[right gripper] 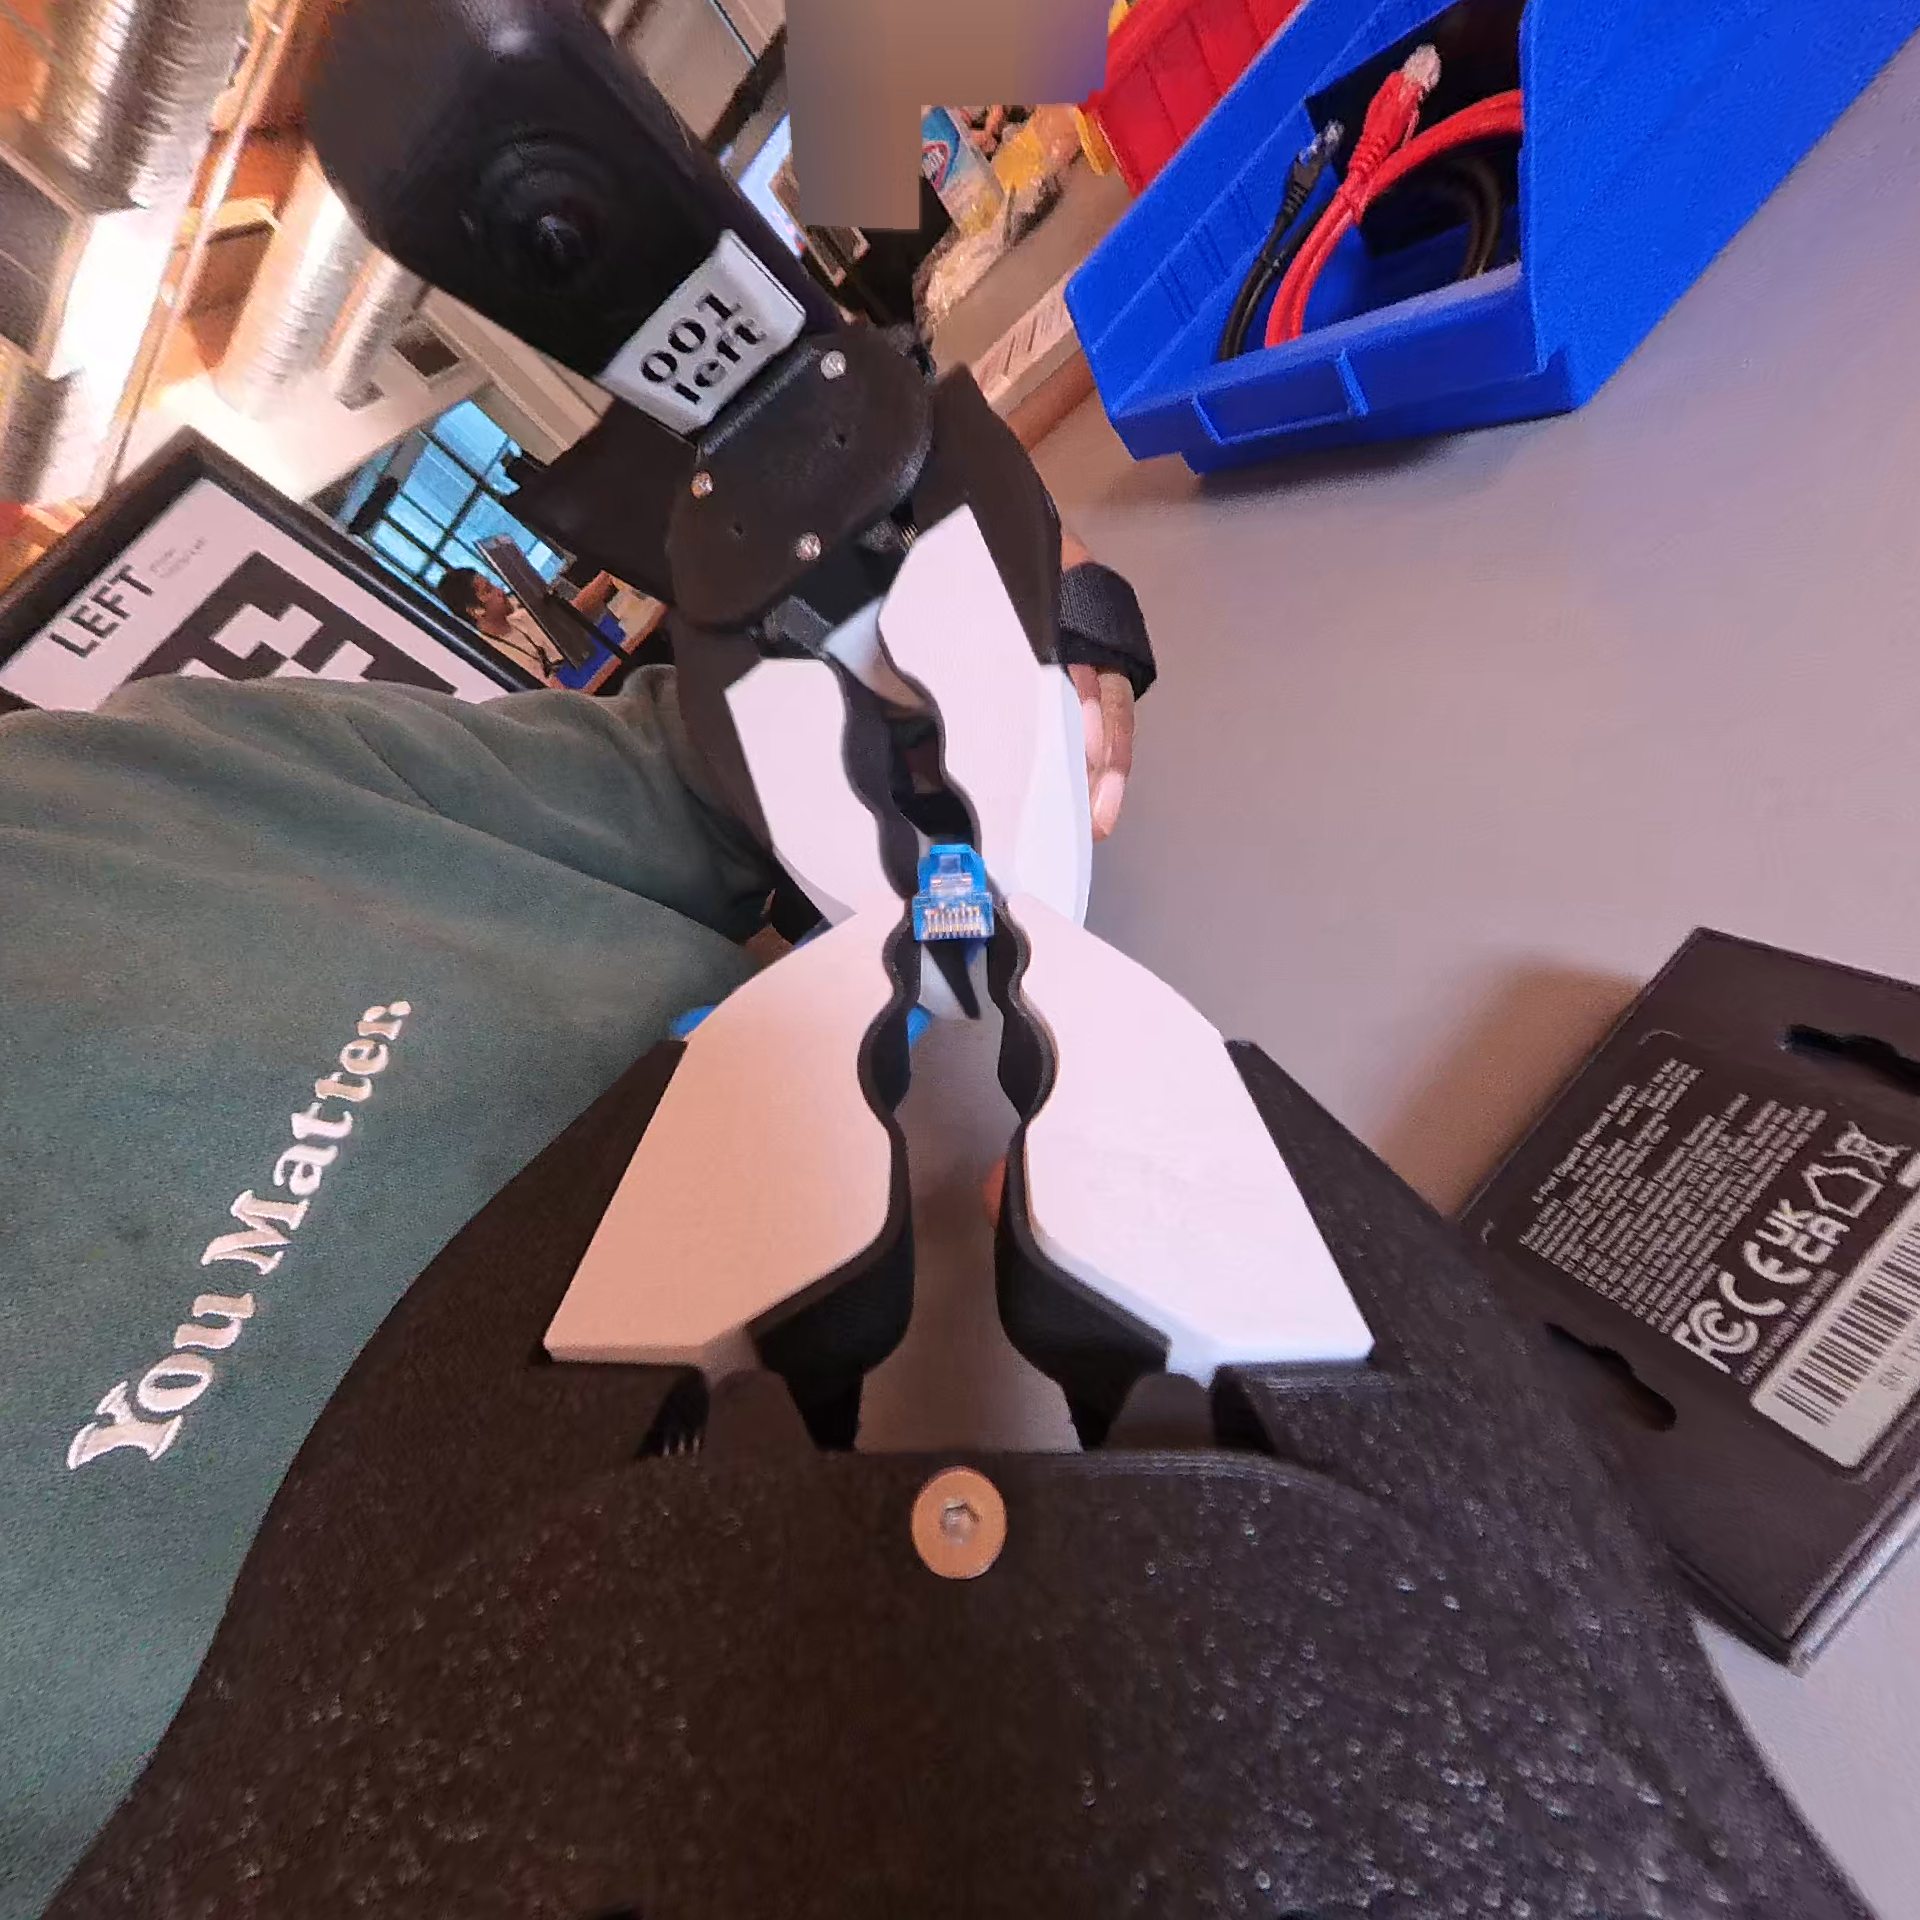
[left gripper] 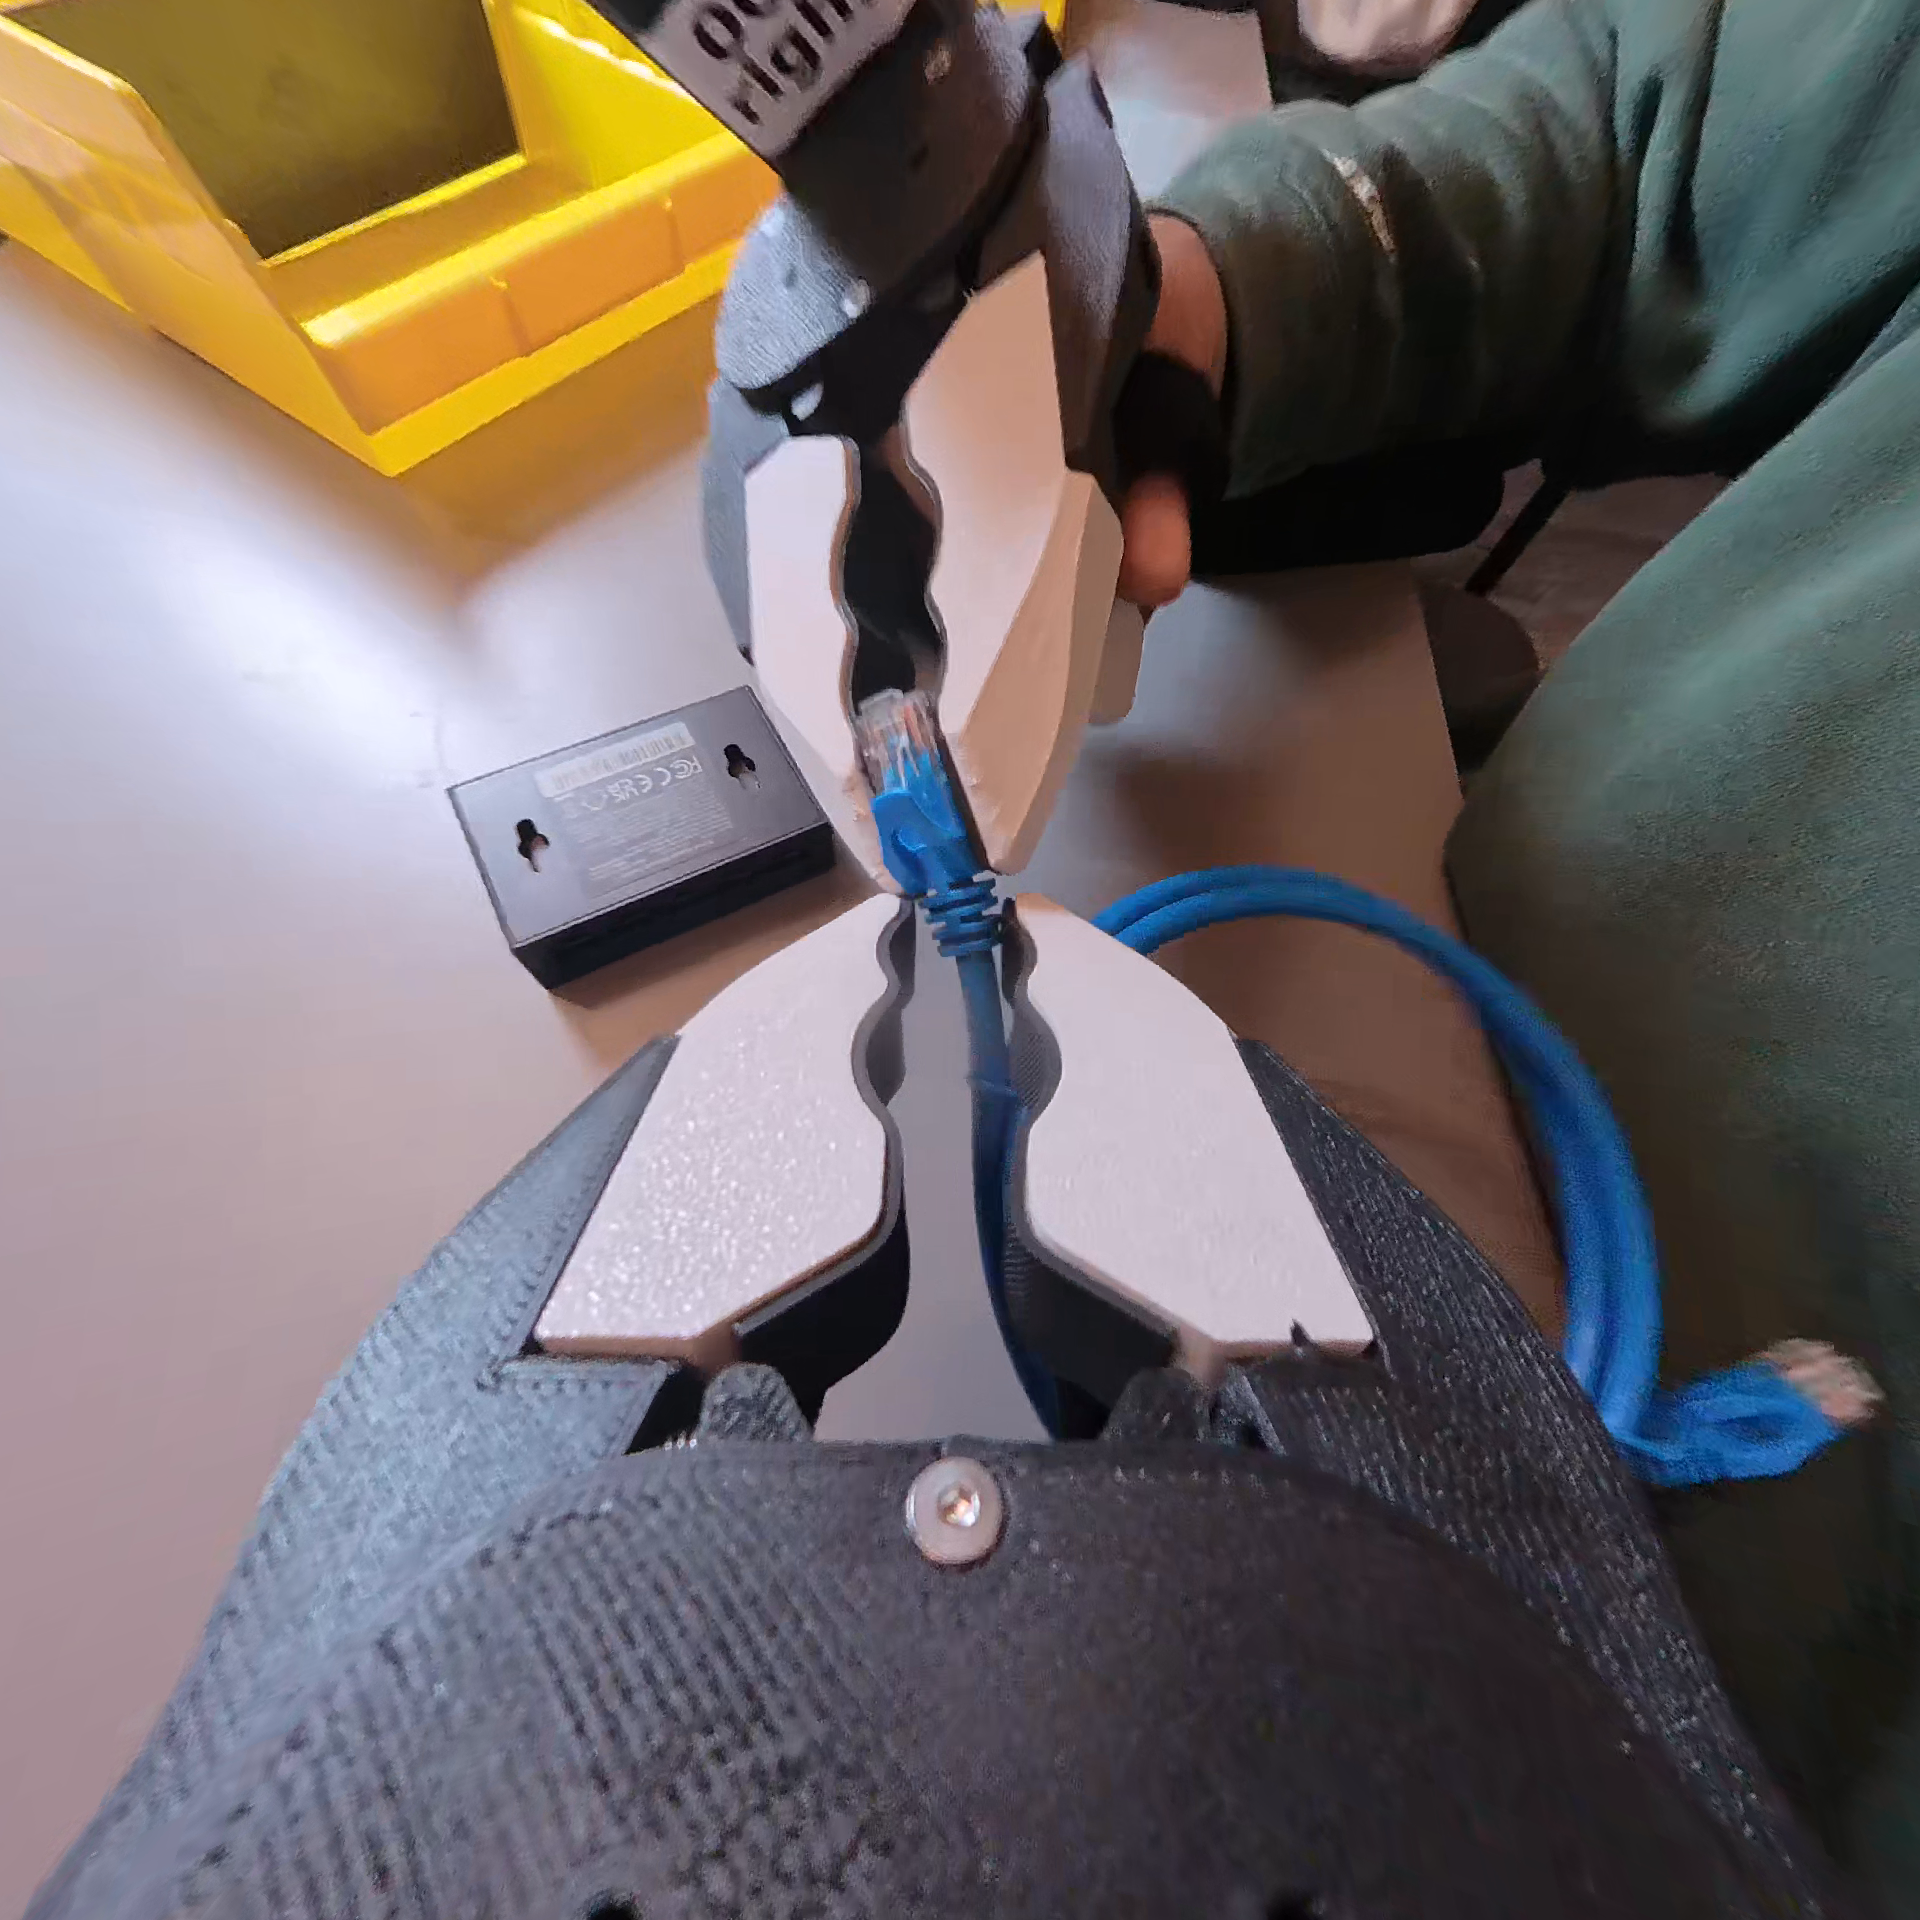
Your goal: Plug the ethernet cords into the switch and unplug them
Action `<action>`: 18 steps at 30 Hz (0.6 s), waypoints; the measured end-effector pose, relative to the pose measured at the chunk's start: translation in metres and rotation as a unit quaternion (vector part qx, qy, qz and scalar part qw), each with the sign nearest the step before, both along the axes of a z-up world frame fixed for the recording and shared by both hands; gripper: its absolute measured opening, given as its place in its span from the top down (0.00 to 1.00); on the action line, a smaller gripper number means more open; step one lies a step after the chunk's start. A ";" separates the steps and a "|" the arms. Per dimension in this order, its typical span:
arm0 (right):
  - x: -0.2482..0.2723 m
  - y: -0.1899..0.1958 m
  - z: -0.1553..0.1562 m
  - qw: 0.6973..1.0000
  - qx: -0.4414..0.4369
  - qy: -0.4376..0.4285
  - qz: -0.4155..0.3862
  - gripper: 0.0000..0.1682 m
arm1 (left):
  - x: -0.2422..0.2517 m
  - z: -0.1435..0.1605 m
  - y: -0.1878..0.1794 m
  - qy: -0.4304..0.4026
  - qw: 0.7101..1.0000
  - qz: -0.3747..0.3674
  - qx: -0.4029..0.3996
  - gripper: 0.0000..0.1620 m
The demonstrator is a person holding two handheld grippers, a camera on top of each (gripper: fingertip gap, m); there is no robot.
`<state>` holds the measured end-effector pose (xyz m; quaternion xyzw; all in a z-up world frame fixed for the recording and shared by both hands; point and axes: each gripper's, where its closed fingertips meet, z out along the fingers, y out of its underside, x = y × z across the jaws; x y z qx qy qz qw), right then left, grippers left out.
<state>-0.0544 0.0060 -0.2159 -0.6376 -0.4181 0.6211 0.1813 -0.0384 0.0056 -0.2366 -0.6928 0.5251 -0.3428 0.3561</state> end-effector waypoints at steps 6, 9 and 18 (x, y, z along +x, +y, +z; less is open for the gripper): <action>-0.001 -0.001 0.002 0.998 0.045 0.032 -0.003 0.93 | -0.002 0.007 -0.003 -0.046 0.997 -0.008 -0.057 0.92; -0.001 0.000 0.004 0.992 0.119 0.044 -0.011 0.93 | -0.001 0.011 -0.004 -0.078 0.993 -0.011 -0.088 0.93; 0.013 0.017 -0.002 0.977 0.212 -0.020 -0.028 0.87 | -0.018 -0.006 0.009 0.002 0.997 0.036 -0.072 0.93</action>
